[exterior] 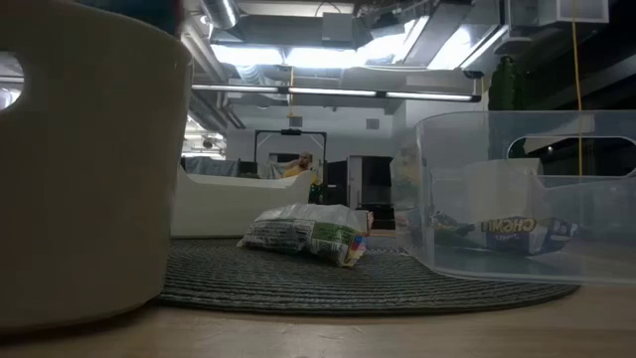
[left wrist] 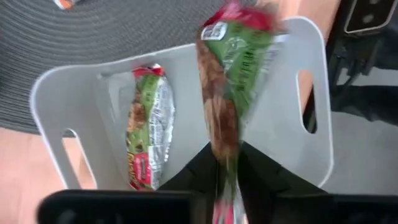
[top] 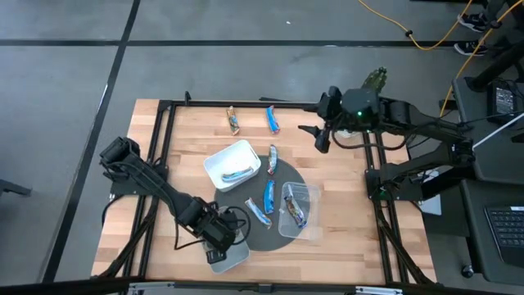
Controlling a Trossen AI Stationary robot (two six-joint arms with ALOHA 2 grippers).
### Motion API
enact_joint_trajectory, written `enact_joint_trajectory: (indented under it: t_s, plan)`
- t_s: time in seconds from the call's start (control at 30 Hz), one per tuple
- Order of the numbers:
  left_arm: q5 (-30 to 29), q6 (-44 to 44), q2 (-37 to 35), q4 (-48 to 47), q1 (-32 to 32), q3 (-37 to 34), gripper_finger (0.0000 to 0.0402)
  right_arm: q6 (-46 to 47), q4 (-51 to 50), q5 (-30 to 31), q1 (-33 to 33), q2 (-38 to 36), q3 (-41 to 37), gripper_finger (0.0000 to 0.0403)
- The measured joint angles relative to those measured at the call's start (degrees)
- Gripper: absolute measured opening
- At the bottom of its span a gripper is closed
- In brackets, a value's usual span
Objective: Pick and place Granola Bars by type
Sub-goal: Put the red granola bar into the gray bin
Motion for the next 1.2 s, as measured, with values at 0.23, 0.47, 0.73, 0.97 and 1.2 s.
enact_joint_trajectory:
  t_s: [0.23, 0.47, 0.73, 0.97, 1.2]
  plan:
    - [3.19, -3.19, -1.73, -0.17, 0.0, 0.0, 0.0154, -0.61, -2.82, -0.02, -0.02, 0.26, 0.0, 0.0265]
    - [0.98, -9.06, -6.55, -0.31, 0.17, 0.0, 0.0208, -1.13, -6.33, -3.24, -0.05, 1.12, -0.01, 0.0265]
    - [-7.97, -13.54, -11.6, -2.35, 1.54, 0.0, 0.0195, -2.69, -1.05, -7.62, -3.67, 6.95, -7.92, 0.0265]
    - [-10.13, -13.22, -12.41, -2.91, 4.76, 0.0, 0.0181, -1.76, 12.05, -8.32, -13.05, 15.87, -10.27, 0.0268]
    - [-10.01, -13.17, -12.41, -2.88, 7.58, 0.0, 0.0178, -0.22, 13.16, -11.16, -22.31, 29.11, -2.3, 0.033]
